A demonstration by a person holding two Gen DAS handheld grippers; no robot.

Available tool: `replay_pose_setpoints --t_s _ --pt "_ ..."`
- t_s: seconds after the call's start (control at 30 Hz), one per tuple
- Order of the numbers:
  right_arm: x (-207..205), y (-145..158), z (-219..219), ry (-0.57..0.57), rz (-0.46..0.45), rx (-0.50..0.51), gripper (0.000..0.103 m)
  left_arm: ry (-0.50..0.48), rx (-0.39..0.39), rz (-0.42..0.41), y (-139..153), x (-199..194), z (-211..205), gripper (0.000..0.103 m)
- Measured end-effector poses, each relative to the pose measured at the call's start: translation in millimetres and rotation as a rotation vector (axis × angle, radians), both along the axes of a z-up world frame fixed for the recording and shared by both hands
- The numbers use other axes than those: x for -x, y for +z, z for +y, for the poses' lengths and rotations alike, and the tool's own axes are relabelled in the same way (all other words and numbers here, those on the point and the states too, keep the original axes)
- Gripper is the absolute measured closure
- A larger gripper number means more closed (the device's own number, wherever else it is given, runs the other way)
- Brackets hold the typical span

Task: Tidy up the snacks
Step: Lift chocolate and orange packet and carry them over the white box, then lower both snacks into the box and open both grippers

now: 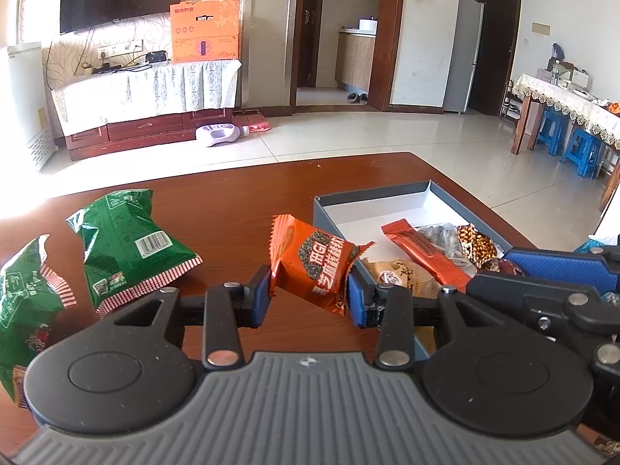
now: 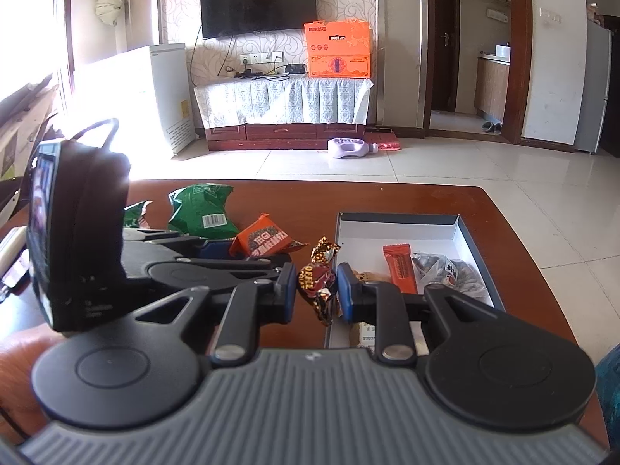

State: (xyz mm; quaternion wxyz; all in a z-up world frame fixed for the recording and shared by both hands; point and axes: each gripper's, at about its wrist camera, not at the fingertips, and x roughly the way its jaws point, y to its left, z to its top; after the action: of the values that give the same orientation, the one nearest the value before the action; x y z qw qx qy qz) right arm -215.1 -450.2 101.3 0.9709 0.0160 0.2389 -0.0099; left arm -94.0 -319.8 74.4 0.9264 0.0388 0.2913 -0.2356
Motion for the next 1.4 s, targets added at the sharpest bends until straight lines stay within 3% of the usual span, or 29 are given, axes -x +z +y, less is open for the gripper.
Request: replay_pose_setpoints --t_s 0.8,1.13,1.4 --pt "9.0 -3.5 -37.1 -0.114 -0.012 -0.028 0.077 -0.081 0.024 0.031 -12.6 2.2 -46.0 0.057" --pt "11.0 -6.6 -60.0 -0.188 -0.009 -0.047 0.077 -0.209 0.015 0.046 -24.6 18.6 -79.8 0.057" --pt "11.3 -10.8 -62.4 -0.194 0.007 -0.054 0.077 -0.210 -0.009 0.083 -42.8 -1.5 -96.0 0.056"
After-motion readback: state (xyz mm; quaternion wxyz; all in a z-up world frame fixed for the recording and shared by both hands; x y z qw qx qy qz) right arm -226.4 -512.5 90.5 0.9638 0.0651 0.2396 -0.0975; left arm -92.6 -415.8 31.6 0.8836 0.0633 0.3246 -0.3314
